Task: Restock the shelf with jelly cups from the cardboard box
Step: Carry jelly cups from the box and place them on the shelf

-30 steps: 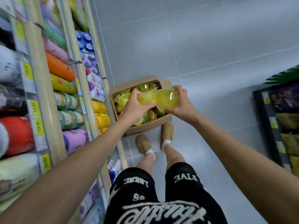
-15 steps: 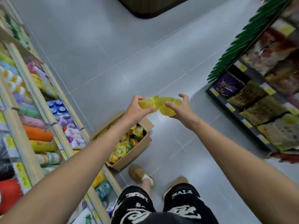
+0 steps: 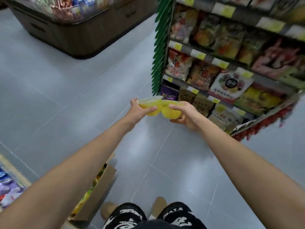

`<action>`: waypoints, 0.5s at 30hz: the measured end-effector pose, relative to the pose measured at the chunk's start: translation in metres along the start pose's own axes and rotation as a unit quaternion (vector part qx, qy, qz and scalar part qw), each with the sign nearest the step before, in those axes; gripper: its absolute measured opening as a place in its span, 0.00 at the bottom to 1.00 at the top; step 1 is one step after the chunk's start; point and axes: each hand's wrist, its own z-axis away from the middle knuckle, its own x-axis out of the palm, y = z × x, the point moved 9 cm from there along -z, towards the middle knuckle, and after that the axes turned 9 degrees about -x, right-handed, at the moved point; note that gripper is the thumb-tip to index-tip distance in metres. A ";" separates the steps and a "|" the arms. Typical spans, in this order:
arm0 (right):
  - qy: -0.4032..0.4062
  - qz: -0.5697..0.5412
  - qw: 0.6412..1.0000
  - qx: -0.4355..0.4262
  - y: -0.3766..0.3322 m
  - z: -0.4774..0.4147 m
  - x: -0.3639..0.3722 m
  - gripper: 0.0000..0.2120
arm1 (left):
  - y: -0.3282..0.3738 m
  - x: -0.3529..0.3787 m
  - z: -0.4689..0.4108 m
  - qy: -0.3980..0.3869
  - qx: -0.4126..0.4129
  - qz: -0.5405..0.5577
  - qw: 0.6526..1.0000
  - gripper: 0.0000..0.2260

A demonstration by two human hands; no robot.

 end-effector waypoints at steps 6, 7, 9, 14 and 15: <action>0.106 -0.002 0.993 -0.059 -0.073 0.032 -0.117 0.45 | 0.079 0.126 -0.003 -0.129 0.087 0.033 0.987 0.20; 0.118 -0.004 0.991 -0.070 -0.083 0.039 -0.133 0.43 | 0.092 0.140 0.002 -0.127 0.098 0.024 0.987 0.25; 0.137 -0.010 0.987 -0.086 -0.100 0.048 -0.162 0.39 | 0.114 0.168 0.005 -0.144 0.116 0.014 0.983 0.36; 0.179 -0.009 0.975 -0.133 -0.135 0.062 -0.217 0.60 | 0.167 0.224 0.002 -0.195 0.149 -0.009 0.969 0.45; 0.182 -0.009 0.972 -0.148 -0.142 0.061 -0.227 0.61 | 0.178 0.234 0.003 -0.206 0.158 -0.016 0.965 0.44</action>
